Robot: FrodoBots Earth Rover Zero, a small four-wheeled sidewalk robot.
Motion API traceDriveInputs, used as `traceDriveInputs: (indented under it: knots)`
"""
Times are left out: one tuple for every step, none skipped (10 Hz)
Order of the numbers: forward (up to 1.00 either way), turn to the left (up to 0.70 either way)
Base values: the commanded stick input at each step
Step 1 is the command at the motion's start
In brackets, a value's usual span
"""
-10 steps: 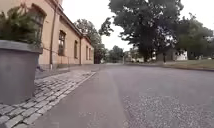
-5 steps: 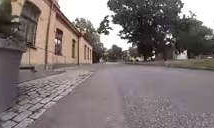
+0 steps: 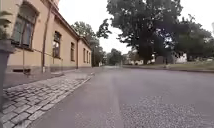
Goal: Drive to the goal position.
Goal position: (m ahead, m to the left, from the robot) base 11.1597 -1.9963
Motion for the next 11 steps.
traceDriveInputs:
  knots:
    - [0.70, 0.04]
    - [0.70, 0.04]
    - [0.70, 0.04]
    - [0.70, 0.04]
    - [0.70, 0.04]
    - [0.70, 0.04]
    - [0.70, 0.04]
    - [0.70, 0.04]
    - [0.70, 0.04]
    - [0.70, 0.04]
    - [0.70, 0.04]
